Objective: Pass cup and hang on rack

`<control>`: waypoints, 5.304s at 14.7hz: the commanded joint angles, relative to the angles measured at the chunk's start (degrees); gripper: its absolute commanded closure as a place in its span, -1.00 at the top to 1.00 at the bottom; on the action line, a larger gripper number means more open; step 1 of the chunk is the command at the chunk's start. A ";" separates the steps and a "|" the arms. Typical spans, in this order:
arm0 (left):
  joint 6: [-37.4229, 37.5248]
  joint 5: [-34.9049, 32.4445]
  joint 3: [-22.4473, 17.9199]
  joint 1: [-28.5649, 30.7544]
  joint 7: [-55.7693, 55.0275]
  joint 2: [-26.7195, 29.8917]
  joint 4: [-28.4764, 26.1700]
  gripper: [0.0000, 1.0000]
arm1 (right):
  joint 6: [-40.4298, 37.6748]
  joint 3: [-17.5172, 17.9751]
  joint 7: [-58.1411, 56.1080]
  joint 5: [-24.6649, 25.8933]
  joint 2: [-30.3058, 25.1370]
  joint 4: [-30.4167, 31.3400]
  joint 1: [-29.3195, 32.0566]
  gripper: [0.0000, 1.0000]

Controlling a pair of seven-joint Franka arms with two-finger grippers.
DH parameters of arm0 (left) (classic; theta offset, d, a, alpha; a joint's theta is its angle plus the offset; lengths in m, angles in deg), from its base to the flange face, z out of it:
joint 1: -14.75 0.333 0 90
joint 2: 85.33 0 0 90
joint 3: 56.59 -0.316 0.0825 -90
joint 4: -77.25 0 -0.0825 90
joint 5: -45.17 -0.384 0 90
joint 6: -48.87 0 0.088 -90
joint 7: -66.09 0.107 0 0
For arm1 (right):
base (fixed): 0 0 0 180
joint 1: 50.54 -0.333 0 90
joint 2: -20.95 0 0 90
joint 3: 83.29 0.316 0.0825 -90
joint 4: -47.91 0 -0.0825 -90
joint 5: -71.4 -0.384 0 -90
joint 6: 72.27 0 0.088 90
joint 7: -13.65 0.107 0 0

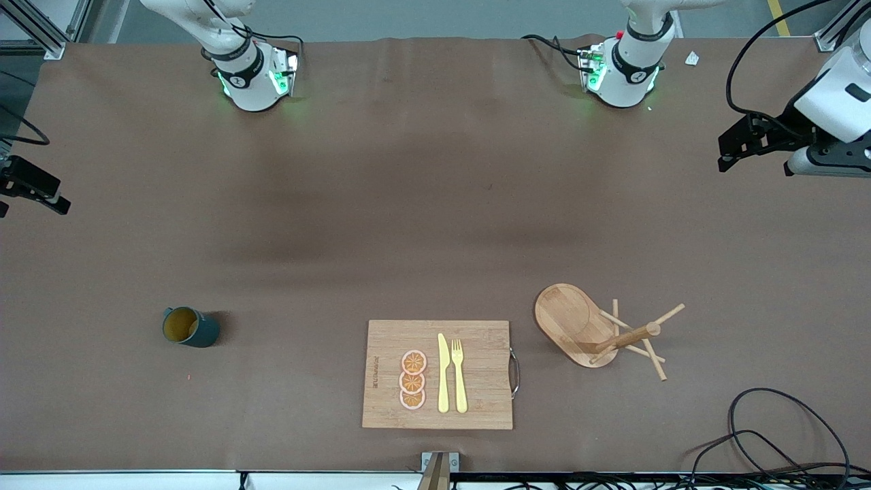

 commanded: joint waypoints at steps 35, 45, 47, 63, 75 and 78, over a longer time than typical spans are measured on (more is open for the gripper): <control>2.60 -1.73 0.35 0.18 0.50 -0.90 1.44 1.00 | 29.03 0.72 1.30 -2.19 37.36 0.40 -2.88 -0.93; 2.60 -1.64 0.35 0.27 0.50 -0.99 0.83 1.00 | 21.67 1.77 -4.96 1.86 36.39 -6.71 -13.49 -0.99; 2.60 -1.64 0.35 0.19 0.50 -0.99 0.92 1.00 | 20.33 2.47 -4.69 -1.38 36.30 -7.68 -17.10 -0.99; 1.90 -1.20 0.35 -0.17 -0.12 -2.39 0.83 1.00 | 46.88 2.56 36.18 -7.29 50.63 -17.09 -49.46 -0.65; 0.49 -0.85 0.70 -7.19 -12.68 -6.78 3.11 1.00 | 28.07 -3.67 35.57 -7.03 33.42 -12.89 -33.39 1.00; -1.70 -0.94 0.61 -11.05 -19.16 -9.59 3.11 1.00 | 27.54 -6.48 27.78 -6.59 28.41 -7.44 -27.77 1.00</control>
